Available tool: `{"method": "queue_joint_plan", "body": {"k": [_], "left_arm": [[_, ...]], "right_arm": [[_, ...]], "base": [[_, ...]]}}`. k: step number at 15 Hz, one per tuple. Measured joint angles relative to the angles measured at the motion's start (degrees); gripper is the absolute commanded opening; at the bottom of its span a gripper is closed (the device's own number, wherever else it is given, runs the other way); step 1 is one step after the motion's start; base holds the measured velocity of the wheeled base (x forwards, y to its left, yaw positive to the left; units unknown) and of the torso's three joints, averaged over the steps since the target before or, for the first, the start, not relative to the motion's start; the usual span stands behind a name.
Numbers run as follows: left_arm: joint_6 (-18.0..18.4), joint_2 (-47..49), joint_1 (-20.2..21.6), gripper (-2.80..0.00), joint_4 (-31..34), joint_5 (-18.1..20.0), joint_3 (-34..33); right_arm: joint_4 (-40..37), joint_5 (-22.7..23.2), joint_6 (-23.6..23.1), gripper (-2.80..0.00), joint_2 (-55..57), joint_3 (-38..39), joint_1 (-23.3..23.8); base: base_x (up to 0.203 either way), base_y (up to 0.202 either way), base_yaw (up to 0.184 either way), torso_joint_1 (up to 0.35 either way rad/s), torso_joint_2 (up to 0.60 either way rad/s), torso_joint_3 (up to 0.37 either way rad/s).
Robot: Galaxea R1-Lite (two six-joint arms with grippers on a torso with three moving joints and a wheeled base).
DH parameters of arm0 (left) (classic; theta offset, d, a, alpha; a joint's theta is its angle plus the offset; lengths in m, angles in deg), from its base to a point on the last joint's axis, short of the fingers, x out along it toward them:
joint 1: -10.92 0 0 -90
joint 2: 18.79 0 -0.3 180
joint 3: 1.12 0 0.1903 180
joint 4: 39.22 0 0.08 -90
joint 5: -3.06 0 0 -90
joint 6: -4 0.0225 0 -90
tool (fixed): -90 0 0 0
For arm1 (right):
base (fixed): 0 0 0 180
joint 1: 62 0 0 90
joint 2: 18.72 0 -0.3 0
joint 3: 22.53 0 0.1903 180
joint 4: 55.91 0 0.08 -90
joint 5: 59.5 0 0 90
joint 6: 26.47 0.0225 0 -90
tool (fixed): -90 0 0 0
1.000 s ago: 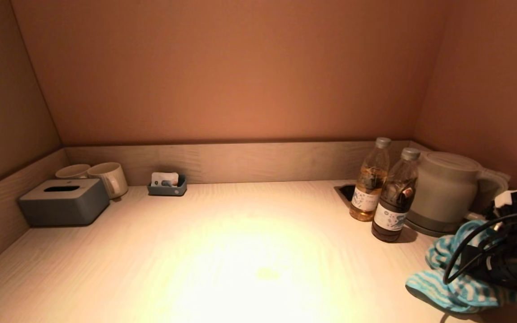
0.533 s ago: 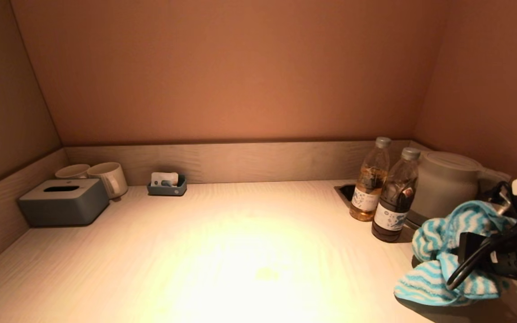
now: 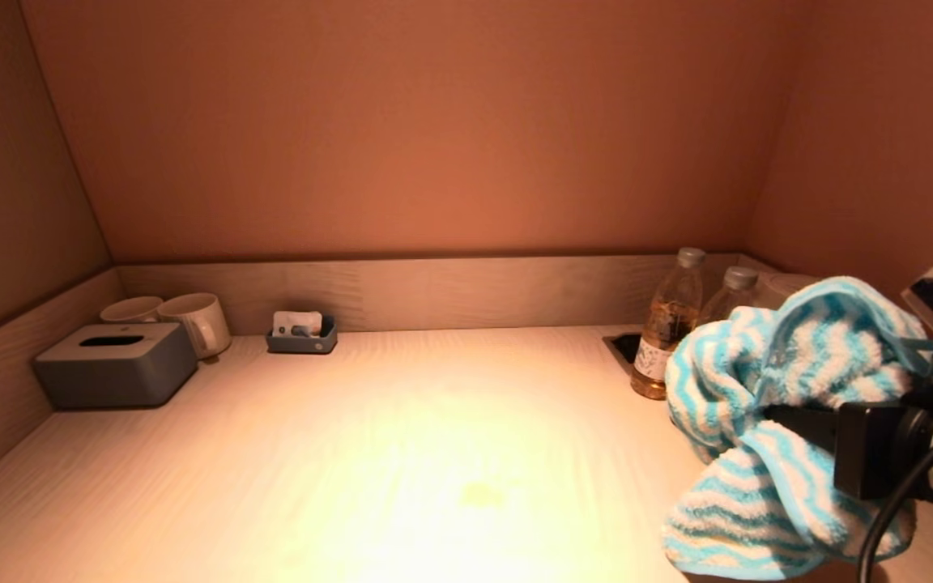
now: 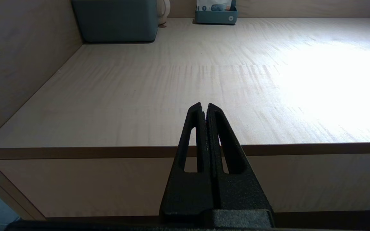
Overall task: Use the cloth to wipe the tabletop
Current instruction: Sweep the stains on the table
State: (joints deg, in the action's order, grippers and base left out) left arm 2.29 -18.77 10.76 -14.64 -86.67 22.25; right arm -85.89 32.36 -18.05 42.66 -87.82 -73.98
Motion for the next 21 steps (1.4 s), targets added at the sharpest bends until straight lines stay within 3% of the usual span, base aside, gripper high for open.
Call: {"method": "queue_joint_plan", "body": {"k": [3,8,15,21], "left_arm": [[0.0,0.0,0.0,-2.80,0.0,0.0,0.0],[0.0,0.0,0.0,-2.80,0.0,0.0,0.0],[0.0,0.0,0.0,-2.80,0.0,0.0,0.0],[0.0,0.0,0.0,-2.80,0.0,0.0,0.0]], "right_arm": [[-1.8,0.0,0.0,-2.80,1.3,-4.3,-8.0],[-2.0,-0.6,0.3,-2.80,13.7,-12.2,-14.6],[-2.1,-3.0,0.3,-2.80,32.2,-23.5,-27.4],[-1.8,-4.3,-0.1,-2.80,45.3,-29.5,-32.2]], "base": [[0.000,0.000,0.000,0.000,0.00,0.000],[0.000,0.000,0.000,0.000,0.00,0.000],[0.000,0.000,0.000,0.000,0.00,0.000],[0.000,0.000,0.000,0.000,0.00,0.000]]}}
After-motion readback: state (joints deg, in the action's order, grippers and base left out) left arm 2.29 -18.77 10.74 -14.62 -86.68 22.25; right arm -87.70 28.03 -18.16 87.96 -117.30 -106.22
